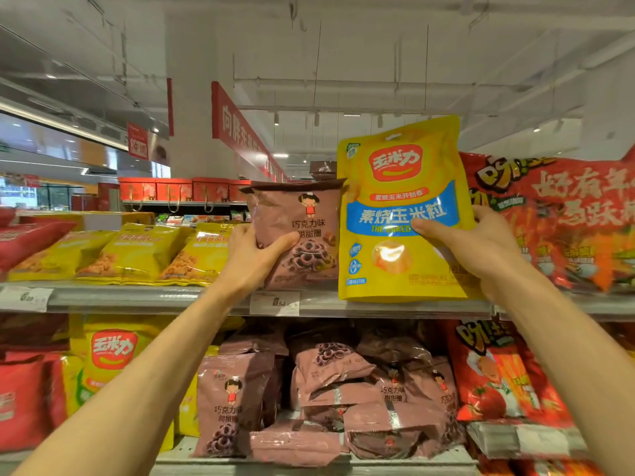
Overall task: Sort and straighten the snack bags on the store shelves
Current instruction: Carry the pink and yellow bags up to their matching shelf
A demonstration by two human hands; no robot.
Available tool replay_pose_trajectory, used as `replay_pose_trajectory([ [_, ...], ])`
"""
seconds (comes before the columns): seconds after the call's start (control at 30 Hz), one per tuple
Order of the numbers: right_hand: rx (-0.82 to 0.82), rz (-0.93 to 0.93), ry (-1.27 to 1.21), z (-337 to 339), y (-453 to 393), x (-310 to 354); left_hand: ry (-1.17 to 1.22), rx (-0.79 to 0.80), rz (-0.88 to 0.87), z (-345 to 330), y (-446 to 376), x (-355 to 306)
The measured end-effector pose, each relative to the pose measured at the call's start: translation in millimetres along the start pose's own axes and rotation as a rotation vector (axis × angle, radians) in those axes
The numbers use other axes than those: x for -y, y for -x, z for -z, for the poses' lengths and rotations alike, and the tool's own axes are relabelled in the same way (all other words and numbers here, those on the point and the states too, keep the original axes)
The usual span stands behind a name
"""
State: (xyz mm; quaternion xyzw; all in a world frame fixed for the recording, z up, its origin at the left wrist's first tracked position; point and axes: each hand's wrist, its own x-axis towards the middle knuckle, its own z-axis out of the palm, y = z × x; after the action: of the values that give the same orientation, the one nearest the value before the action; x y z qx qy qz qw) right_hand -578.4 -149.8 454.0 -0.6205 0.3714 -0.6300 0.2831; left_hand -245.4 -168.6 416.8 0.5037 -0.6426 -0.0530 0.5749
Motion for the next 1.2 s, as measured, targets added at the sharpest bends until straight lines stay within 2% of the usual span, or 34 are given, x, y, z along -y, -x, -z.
replay_pose_trajectory([
  [0.07,-0.02,-0.009,-0.025,2.3,3.3,0.1,-0.129,0.005,0.04,0.0,1.2,1.7],
  [0.2,-0.03,0.002,-0.053,8.1,9.4,-0.2,-0.09,0.023,0.013,-3.9,10.6,-11.9],
  [0.33,-0.052,-0.003,-0.062,7.7,14.1,-0.6,-0.183,-0.222,0.008,-13.7,31.9,-16.0],
  [0.43,-0.056,0.001,-0.075,6.7,15.6,-2.0,-0.337,-0.399,-0.177,-17.4,36.1,-10.1],
  [0.53,-0.058,0.004,-0.082,6.6,15.4,-4.7,-0.382,-0.459,-0.298,-21.0,33.8,-13.7],
  [0.77,-0.092,0.014,-0.114,18.8,16.1,-5.7,-0.542,-0.388,-0.47,-40.2,21.8,-27.4],
  [1.0,-0.072,-0.013,-0.092,14.9,14.7,-17.0,-0.737,-0.25,-0.434,-67.7,2.0,-46.4],
  [1.2,-0.105,-0.024,-0.052,21.2,13.8,-25.4,-0.614,-0.023,-0.473,-72.7,1.5,-43.5],
])
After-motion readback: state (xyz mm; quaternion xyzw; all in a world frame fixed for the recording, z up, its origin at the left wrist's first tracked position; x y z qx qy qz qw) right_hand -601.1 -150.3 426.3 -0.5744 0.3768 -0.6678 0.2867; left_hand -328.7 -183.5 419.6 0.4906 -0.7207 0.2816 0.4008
